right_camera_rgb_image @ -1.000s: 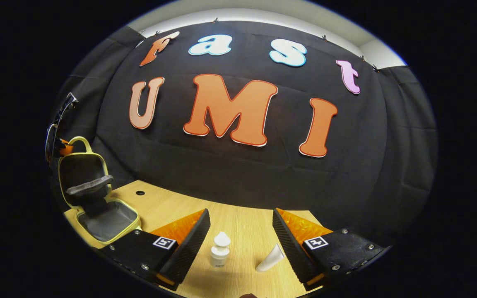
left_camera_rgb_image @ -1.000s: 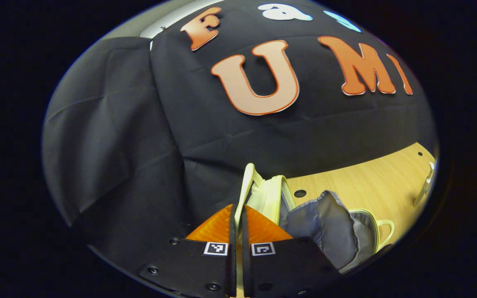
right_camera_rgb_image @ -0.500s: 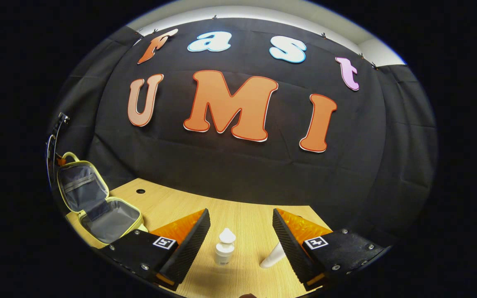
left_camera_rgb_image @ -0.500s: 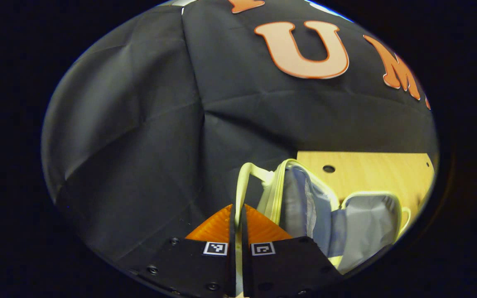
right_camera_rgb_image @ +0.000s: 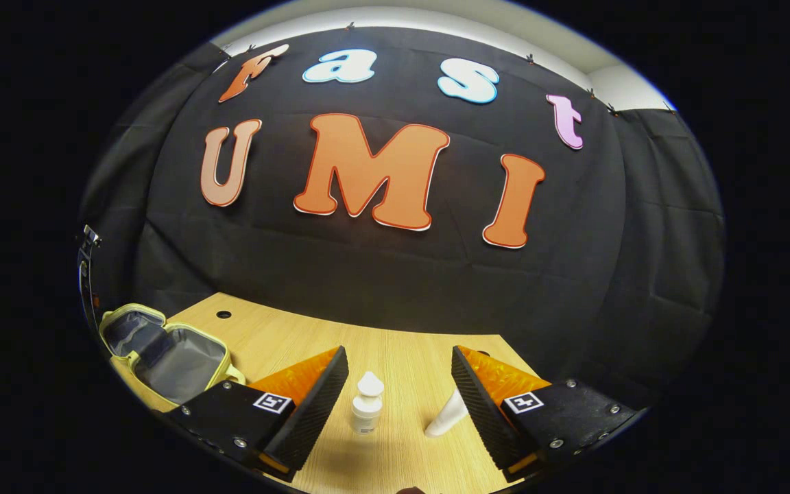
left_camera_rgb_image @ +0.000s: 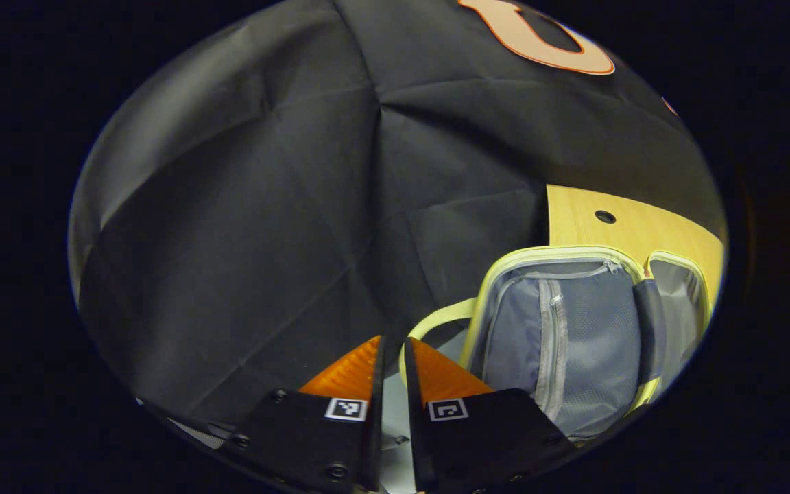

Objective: First open the suitcase, pack the skin care products into it, and then close the suitcase.

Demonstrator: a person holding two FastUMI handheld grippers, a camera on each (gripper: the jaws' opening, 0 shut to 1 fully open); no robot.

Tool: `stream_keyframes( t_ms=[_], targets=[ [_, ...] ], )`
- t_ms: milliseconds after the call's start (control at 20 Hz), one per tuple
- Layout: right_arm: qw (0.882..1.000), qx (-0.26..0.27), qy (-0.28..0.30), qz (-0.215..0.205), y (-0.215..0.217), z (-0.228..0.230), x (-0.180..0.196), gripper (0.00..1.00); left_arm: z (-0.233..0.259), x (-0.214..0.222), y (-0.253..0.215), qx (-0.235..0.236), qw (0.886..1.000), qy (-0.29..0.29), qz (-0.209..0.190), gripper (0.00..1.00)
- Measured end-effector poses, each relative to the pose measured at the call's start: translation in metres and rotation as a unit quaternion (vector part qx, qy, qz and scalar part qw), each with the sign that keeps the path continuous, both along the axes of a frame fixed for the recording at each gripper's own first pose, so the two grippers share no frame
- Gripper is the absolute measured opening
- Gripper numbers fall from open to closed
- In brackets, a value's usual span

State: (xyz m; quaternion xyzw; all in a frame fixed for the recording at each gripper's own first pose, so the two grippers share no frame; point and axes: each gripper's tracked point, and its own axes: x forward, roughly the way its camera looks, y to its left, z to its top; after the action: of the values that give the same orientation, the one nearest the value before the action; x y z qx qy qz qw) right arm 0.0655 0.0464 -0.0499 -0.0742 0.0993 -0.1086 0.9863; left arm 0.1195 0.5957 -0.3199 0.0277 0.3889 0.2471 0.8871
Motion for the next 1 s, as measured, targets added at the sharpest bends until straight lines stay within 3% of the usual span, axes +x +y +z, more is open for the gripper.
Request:
stream_keyframes(
  t_ms=[200,450,550,750,1000],
  targets=[
    [1.000,0.003,-0.003,-0.013,-0.001,0.003,-0.005,0.96,0.035,0.011,-0.031,0.028,0.996,-0.066,-0.043,0.41],
    [0.999,0.000,-0.018,-0.034,-0.010,0.016,-0.013,0.97,0.117,0.034,-0.098,0.046,0.980,-0.161,-0.109,0.97],
    [0.999,-0.007,-0.025,-0.043,-0.020,0.020,-0.018,0.97,0.147,0.036,-0.132,0.034,0.971,-0.194,-0.134,1.00],
    [0.998,-0.016,-0.044,-0.050,-0.039,0.028,-0.018,0.96,0.214,0.041,-0.229,0.013,0.950,-0.256,-0.177,0.97],
    [0.998,-0.002,-0.058,-0.033,-0.059,0.027,-0.012,0.96,0.253,0.045,-0.368,-0.041,0.927,-0.307,-0.214,0.98]
  ],
)
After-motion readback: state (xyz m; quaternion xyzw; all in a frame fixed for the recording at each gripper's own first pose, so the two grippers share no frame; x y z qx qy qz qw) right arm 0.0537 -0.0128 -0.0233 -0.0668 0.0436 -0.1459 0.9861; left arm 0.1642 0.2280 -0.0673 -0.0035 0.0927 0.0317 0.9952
